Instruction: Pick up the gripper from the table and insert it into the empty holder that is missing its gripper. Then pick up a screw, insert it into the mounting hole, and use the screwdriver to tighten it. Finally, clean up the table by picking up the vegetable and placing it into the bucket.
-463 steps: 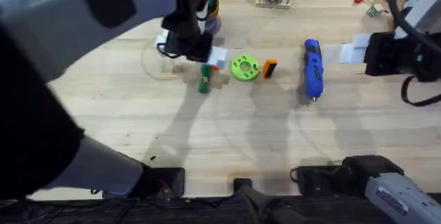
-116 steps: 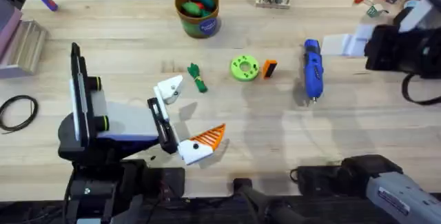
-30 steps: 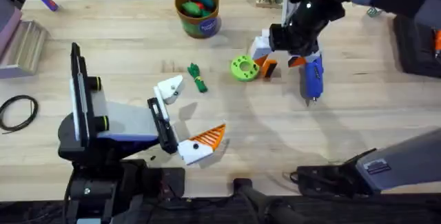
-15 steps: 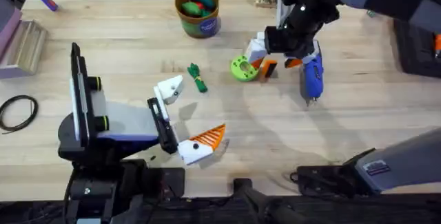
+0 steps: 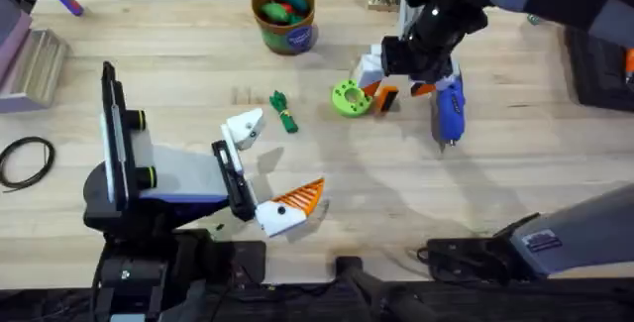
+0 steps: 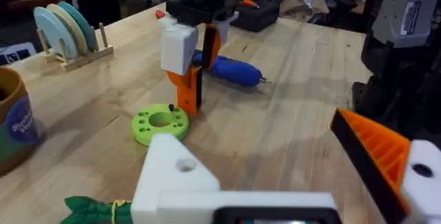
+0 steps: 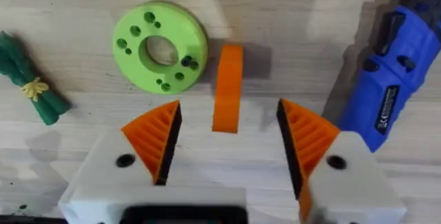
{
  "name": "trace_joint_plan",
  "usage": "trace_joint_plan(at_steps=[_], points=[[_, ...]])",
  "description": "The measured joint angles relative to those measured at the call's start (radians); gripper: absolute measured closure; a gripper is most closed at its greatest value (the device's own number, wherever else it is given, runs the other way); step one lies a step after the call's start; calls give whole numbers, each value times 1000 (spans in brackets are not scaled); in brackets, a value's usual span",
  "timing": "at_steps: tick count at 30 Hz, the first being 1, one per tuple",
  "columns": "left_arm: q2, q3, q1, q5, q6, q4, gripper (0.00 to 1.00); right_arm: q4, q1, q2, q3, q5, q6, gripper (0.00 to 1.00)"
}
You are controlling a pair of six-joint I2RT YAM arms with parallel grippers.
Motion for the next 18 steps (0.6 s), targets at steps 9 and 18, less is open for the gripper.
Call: trace_joint_plan(at_steps=[9, 18], points=[[0, 0, 0, 0, 0, 0, 16, 3, 0, 16, 0, 3, 3, 186], [0, 0, 0, 0, 0, 0, 15, 23, 0, 41, 0, 3, 3, 190]])
